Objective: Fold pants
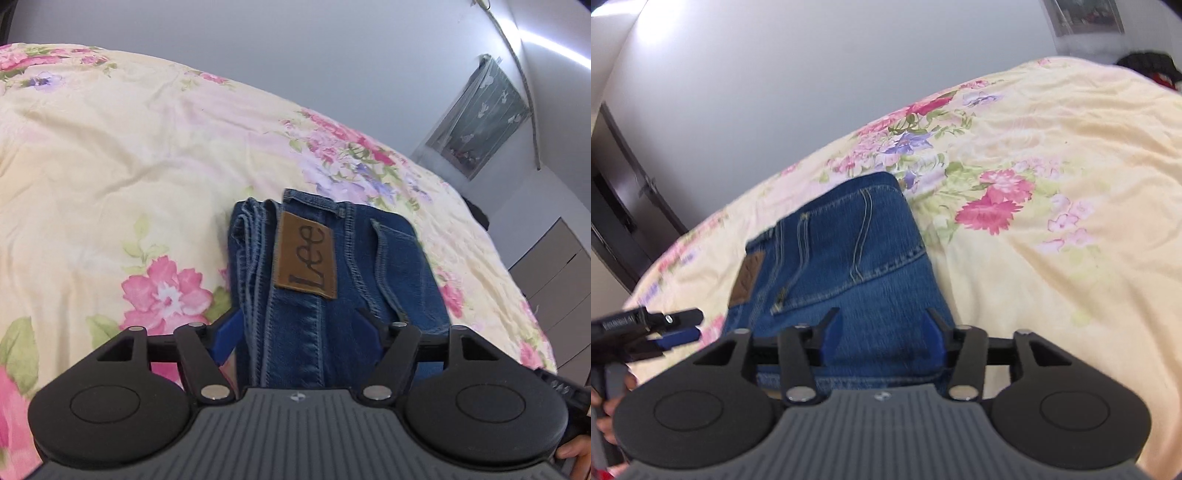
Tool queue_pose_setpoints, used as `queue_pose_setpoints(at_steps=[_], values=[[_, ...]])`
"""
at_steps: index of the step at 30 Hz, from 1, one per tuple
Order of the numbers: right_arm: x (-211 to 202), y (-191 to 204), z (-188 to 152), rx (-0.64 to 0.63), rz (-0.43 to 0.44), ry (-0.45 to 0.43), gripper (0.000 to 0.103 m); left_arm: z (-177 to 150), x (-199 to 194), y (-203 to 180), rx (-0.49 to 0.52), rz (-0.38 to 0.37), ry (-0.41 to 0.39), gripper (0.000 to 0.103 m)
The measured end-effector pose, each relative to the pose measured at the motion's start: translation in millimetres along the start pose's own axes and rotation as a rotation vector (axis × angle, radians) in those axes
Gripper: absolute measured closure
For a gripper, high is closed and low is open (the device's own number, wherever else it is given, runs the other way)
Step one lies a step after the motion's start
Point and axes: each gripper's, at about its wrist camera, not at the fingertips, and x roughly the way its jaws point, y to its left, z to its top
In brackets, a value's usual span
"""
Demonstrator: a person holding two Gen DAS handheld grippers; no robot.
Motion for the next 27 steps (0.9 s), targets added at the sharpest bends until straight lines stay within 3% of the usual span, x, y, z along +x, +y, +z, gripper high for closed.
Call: queue_pose_setpoints(at_steps=[6, 15, 22, 27], values=[[33, -29, 19, 0.098, 0.027, 0.059, 0.042, 14, 29, 22, -0.077, -0.019, 0.030, 0.021], [85, -60, 44, 0.222, 0.187, 0.169, 0.041, 25, 62, 46, -0.123, -0.092, 0.061, 0.020], [124, -65, 61, 0.265, 0.250, 0.268, 0.048, 30, 84, 57, -0.142, -0.189, 0.084, 0.016], [144, -77, 70, 0.324, 0.306, 0.305, 0.055, 32, 96, 69, -0.188, -0.262, 0.094, 0.022]])
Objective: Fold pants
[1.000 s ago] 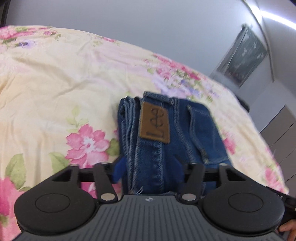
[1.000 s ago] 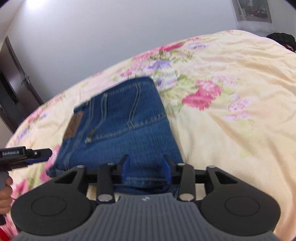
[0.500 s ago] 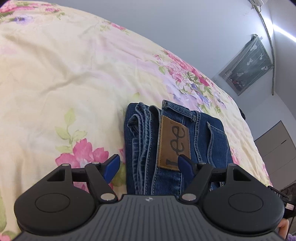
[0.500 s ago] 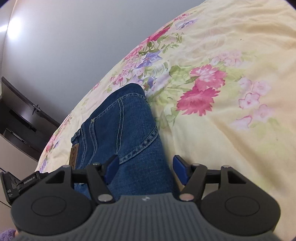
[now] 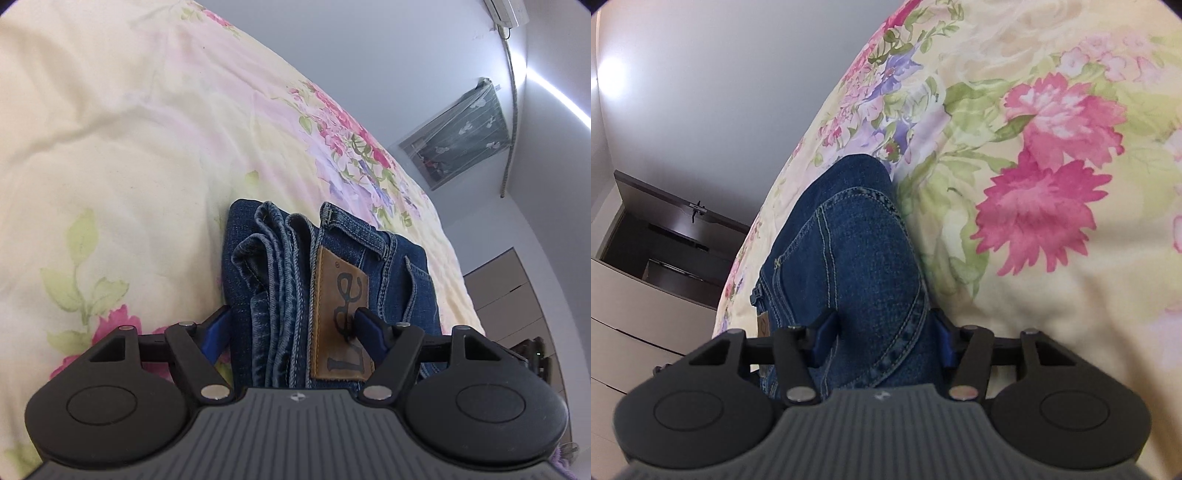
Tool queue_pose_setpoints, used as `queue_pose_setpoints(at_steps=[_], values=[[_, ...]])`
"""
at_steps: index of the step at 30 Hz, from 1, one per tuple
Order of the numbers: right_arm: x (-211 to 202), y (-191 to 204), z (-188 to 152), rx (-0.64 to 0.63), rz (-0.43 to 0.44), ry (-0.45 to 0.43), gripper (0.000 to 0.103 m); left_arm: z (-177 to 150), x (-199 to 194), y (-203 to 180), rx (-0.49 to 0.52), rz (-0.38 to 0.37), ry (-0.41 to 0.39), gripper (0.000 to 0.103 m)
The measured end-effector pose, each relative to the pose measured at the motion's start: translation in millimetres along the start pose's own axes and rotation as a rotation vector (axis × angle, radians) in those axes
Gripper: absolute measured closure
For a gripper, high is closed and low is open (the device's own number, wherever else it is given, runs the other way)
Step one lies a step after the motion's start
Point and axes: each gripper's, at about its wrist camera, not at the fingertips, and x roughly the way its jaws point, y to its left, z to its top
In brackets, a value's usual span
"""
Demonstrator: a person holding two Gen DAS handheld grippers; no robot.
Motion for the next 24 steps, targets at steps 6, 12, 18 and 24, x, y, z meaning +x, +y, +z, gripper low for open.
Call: queue_pose_setpoints(at_steps=[6, 12, 18, 24], values=[[6, -11, 8, 0.043, 0.057, 0.021, 0.060, 2, 4, 11, -0.033, -0.050, 0.004, 0.034], [7, -7, 5, 0.000, 0.047, 0.006, 0.069, -5, -1, 8, -0.037, -0.052, -0.026, 0.049], [2, 13, 6, -0.049, 0.011, -0.004, 0.080, -4, -9, -13, -0.021, 0.011, -0.039, 0.061], [-14, 37, 7, -0.060, 0.004, 0.000, 0.083, -3, -26, -38, -0.019, 0.043, -0.066, 0.069]])
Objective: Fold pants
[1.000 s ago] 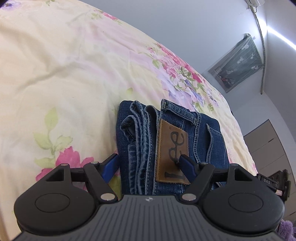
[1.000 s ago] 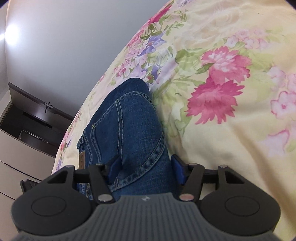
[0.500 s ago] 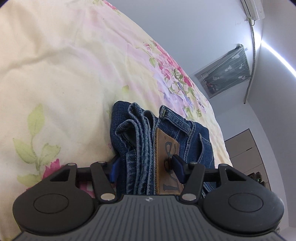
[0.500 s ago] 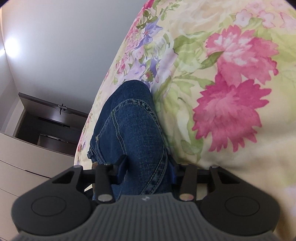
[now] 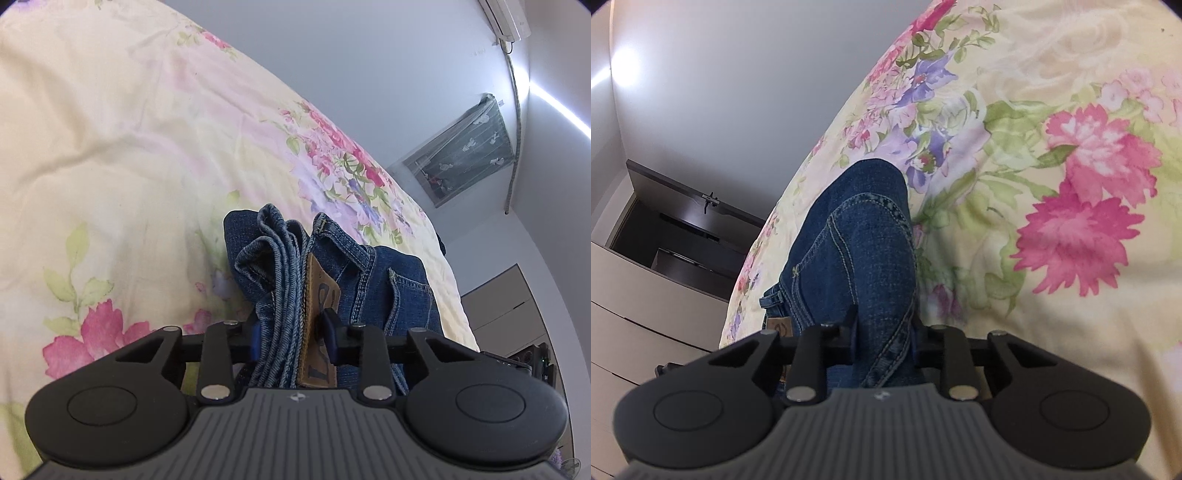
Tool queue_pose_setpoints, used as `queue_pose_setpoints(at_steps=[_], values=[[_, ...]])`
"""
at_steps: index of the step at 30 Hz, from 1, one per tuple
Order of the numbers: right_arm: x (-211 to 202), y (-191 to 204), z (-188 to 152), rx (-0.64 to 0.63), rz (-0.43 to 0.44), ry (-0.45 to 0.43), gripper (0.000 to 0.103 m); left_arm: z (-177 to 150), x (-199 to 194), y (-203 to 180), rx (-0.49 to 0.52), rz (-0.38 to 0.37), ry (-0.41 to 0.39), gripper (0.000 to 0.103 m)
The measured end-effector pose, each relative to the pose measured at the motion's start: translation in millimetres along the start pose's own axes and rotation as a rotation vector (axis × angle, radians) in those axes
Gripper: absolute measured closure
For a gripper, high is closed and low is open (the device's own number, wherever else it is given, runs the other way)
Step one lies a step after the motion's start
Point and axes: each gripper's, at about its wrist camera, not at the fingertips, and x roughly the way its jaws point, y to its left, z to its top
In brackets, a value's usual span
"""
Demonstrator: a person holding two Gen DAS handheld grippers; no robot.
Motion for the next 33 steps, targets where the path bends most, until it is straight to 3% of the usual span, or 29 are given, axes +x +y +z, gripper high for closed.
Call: queue_pose_setpoints(at_steps=[10, 18, 27, 33], values=[[-52, 60, -25, -0.028, 0.032, -0.015, 0.084, 3, -69, -55, 0.072, 0.023, -0.013, 0.069], [-84, 126, -76, -0.058, 0.111, -0.006, 0.084, 3, -166, -87, 0.119, 0.078, -0.033, 0.069], [-60, 199, -134, -0.022, 0.253, 0.048, 0.084, 18, -281, -102, 0.211, 0.195, -0.045, 0.070], [-9, 240, -169, 0.011, 0.316, 0.095, 0.084, 36, -327, -72, 0.212, 0.282, -0.044, 0.070]])
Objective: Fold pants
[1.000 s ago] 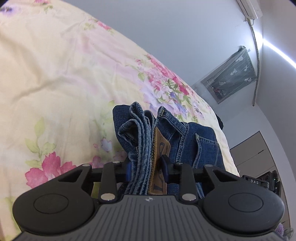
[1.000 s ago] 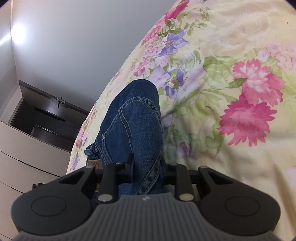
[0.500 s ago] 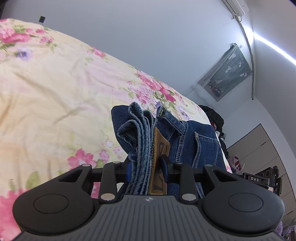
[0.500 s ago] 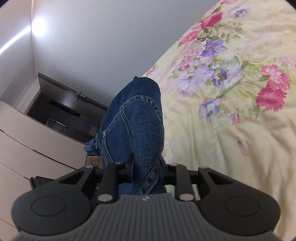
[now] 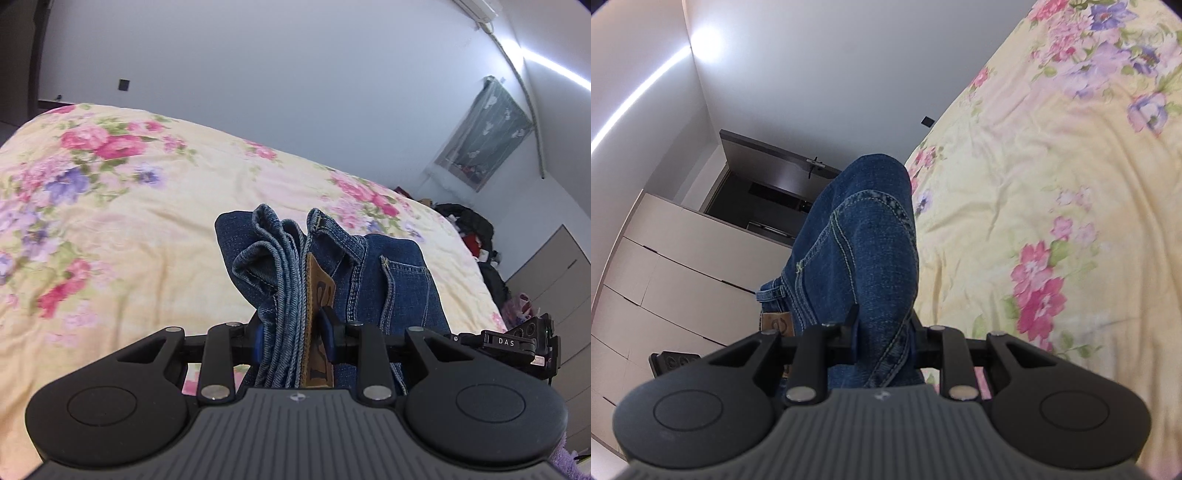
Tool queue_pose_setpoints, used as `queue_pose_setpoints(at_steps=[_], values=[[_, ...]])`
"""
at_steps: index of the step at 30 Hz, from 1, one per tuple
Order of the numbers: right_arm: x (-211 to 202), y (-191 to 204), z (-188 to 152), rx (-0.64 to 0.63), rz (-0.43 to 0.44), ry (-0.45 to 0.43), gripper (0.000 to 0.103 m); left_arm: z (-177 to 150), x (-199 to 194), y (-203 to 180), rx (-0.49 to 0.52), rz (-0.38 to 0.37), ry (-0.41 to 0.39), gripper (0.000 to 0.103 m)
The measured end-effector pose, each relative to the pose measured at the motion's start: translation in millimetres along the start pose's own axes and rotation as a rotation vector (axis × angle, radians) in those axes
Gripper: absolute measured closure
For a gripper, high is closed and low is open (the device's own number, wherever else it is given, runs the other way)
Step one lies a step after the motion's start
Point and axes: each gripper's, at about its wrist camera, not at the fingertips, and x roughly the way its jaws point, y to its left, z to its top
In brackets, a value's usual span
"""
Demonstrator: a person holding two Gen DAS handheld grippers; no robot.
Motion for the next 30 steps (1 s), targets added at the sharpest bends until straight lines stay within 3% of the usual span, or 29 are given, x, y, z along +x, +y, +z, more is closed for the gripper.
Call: queue_pose_setpoints(at_steps=[5, 17, 23, 27, 30], values=[[60, -7, -9, 0.013, -0.011, 0.029, 0.084, 4, 17, 56, -0.011, 0.030, 0.043, 0.070], [172, -61, 16, -0.010, -0.120, 0.078, 0.084, 3, 115, 176, -0.141, -0.033, 0.081, 0.070], [211, -101, 26, -0.022, -0.186, 0.127, 0.084, -6, 169, 218, -0.189, -0.035, 0.134, 0.070], [225, -125, 29, -0.010, -0.214, 0.138, 0.084, -14, 182, 241, -0.232, -0.084, 0.134, 0.068], [235, -136, 29, -0.049, -0.265, 0.158, 0.083, -17, 190, 244, -0.212, -0.081, 0.155, 0.065]])
